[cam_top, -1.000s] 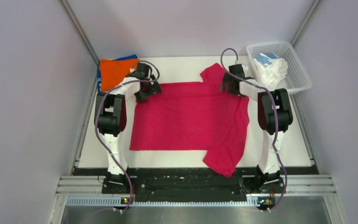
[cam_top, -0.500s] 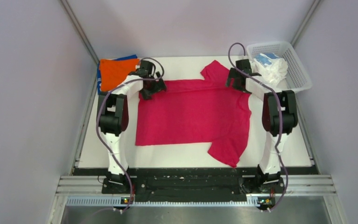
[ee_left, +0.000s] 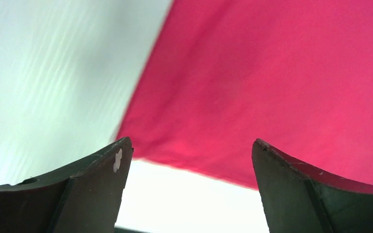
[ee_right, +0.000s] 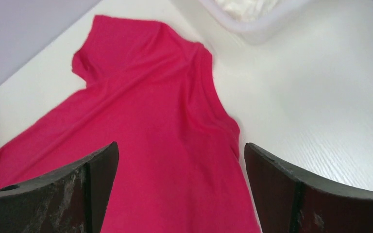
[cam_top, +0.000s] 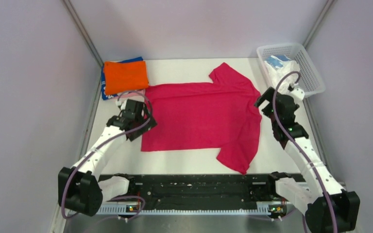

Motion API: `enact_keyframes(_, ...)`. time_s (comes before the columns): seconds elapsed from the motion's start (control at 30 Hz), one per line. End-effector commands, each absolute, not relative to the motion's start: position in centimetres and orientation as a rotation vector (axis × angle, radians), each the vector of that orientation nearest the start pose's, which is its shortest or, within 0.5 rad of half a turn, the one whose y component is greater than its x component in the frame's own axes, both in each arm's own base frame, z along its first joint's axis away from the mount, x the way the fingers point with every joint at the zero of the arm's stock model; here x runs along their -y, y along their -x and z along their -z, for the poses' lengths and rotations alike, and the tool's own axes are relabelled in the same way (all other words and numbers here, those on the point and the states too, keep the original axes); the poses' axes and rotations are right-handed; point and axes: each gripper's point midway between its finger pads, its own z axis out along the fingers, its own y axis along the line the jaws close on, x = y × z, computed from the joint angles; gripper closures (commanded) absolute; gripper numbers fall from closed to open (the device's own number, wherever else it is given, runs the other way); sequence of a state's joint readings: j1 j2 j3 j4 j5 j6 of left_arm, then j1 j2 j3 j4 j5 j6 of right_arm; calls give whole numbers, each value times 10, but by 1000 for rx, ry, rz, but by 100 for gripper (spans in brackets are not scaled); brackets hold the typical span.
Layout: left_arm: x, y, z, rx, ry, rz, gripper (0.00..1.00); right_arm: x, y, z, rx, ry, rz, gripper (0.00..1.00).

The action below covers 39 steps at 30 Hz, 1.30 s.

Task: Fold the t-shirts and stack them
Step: Flatten out the tshirt, then grab the side of the flattened tshirt closest away from the robot with both arms

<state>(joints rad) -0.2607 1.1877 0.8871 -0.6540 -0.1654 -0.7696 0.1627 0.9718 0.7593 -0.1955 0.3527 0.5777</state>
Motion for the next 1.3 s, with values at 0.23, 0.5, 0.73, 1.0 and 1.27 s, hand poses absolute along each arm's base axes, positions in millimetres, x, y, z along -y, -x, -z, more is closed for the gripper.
enact_keyframes(0.23,29,-205,-51,-2360,1188,-44,22,-23,-304,-166,-2016,-712,-168,5)
enact_keyframes(0.5,35,-212,-23,-2292,1358,-10,51,-30,-296,-141,-2119,-713,-141,8)
enact_keyframes(0.73,36,-220,-13,-2263,1402,-1,58,-37,-292,-138,-2156,-656,-80,9)
enact_keyframes(1.0,49,-223,-3,-2330,1372,59,100,-42,-279,-127,-2238,-596,-29,10)
enact_keyframes(1.27,38,-214,-13,-2307,1340,7,100,-87,-218,-106,-2485,-344,-51,19)
